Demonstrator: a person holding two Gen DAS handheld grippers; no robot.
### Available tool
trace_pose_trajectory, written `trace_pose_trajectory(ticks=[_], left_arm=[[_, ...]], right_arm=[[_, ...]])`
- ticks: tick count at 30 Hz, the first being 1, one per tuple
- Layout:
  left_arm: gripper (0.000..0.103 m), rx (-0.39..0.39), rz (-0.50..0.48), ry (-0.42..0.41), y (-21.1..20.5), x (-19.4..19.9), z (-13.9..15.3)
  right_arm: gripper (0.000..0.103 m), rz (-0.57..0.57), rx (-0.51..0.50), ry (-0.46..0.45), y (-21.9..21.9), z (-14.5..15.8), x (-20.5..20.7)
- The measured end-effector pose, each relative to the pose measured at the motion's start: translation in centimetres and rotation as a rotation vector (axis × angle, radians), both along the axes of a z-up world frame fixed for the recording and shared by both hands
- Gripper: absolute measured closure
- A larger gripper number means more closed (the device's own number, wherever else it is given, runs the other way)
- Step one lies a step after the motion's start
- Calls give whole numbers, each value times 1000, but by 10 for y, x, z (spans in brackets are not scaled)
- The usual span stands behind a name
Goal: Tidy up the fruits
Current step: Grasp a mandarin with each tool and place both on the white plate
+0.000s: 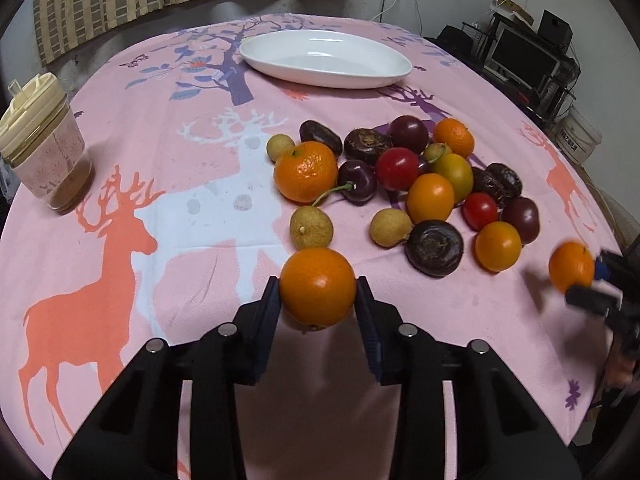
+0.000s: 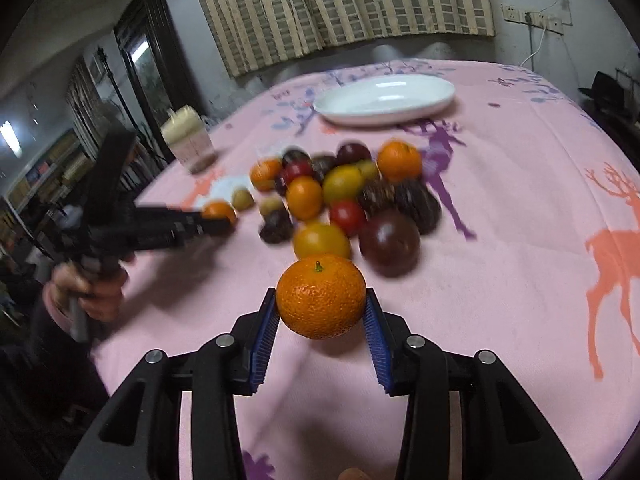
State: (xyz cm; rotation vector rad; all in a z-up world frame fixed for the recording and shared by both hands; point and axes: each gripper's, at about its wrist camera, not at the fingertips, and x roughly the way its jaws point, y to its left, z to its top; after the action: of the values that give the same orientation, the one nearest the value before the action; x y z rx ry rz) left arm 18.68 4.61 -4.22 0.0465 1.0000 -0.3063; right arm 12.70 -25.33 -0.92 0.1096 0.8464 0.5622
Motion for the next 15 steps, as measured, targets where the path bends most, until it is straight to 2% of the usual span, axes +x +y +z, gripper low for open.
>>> trace_pose_trajectory(ticks=[3,4,6,9,13,15], left_arm=[[66,-58,-4,-30,4,13,29],[66,-59,-4,-59,2,21,41],[66,-42,-10,-128,-9,46,63],[66,-36,-13,-159,-32,106,78],[66,-63,-18,-78,-59,186,66],[66,-28,-2,-37,-71,224,51]], right_arm=[[61,-24,16,-106,-1,27,27],[60,-34,8,-156,2,38,44],[60,-67,-15,-195,13,52,85],[60,-113,-44,-186,33,53,149],[60,-134,-80,-136,53,35,222],[60,-132,-82,-78,57,24,251]])
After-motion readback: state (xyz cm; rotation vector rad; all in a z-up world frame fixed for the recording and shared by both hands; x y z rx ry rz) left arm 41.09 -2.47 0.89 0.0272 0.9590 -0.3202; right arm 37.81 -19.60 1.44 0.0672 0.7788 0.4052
